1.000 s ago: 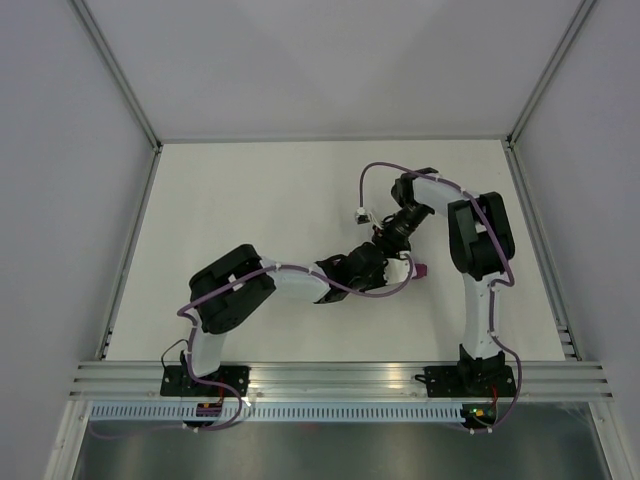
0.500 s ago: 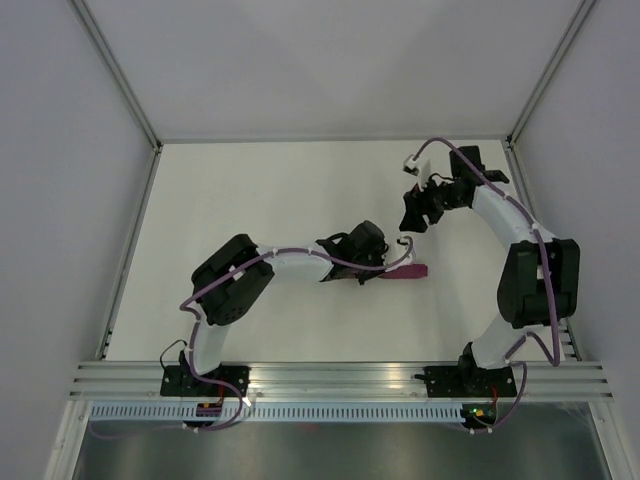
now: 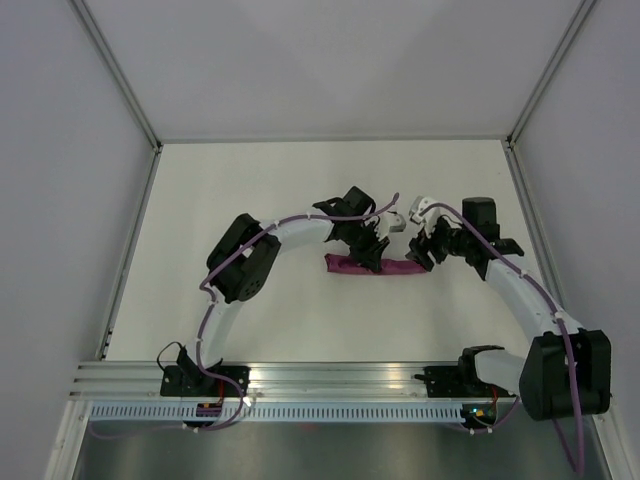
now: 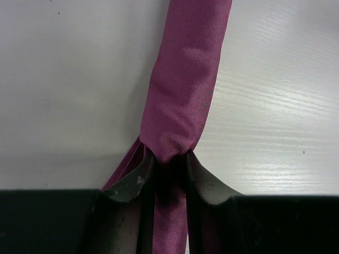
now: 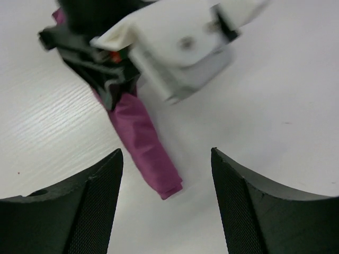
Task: Fold the napkin, place the utensils inside, and roll it up
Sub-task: Roll the napkin at the center of the board.
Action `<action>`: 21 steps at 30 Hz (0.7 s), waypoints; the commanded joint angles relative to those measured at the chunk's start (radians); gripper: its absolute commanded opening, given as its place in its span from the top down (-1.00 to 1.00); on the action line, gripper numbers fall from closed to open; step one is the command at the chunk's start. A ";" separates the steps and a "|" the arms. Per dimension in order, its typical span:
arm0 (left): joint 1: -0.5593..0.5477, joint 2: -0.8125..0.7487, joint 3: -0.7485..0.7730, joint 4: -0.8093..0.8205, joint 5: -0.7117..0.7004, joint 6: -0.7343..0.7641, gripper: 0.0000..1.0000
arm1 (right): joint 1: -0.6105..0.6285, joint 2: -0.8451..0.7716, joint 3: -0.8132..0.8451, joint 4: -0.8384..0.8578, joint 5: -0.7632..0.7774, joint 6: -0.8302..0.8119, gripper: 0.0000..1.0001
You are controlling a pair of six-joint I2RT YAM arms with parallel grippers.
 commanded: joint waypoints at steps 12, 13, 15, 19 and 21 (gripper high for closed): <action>0.042 0.203 0.124 -0.298 0.196 -0.083 0.95 | 0.395 0.036 -0.305 0.421 0.397 -0.163 -0.46; 0.044 0.208 0.131 -0.303 0.207 -0.083 0.95 | 0.419 0.045 -0.306 0.431 0.411 -0.163 -0.46; 0.045 0.219 0.147 -0.322 0.219 -0.081 0.95 | 0.443 0.074 -0.303 0.440 0.437 -0.167 -0.46; 0.052 0.225 0.159 -0.339 0.234 -0.077 0.95 | 0.490 0.122 -0.308 0.455 0.480 -0.180 -0.42; 0.058 0.226 0.164 -0.345 0.242 -0.075 0.95 | 0.505 0.145 -0.311 0.457 0.492 -0.192 -0.33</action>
